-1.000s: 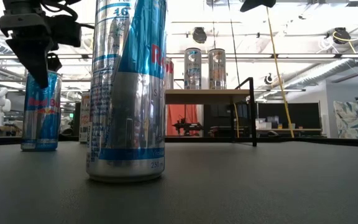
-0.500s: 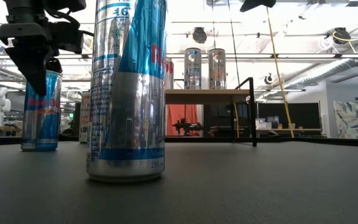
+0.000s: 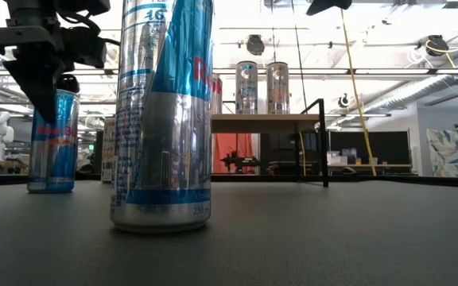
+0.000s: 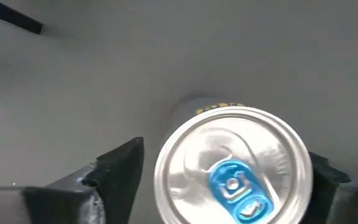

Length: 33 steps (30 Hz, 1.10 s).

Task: Place canned beverage on shelf
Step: Put the left blue soda can on the shelf

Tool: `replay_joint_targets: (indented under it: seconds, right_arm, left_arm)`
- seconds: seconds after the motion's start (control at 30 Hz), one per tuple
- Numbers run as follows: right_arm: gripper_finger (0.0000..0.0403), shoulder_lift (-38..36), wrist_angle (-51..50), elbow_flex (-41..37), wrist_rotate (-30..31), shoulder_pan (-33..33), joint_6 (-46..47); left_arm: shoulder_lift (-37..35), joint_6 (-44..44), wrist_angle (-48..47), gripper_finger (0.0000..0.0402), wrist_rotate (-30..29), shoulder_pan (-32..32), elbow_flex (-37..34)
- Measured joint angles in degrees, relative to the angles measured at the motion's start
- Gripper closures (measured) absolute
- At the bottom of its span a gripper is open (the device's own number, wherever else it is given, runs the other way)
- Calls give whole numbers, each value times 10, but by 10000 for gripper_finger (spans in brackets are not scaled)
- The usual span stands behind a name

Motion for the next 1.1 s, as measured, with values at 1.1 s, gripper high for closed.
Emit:
replay_joint_targets:
  seconds: [1.1]
  right_arm:
    - [87, 0, 0, 0, 1, 0, -6]
  left_arm:
    - [139, 255, -179, 173, -69, 99, 380]
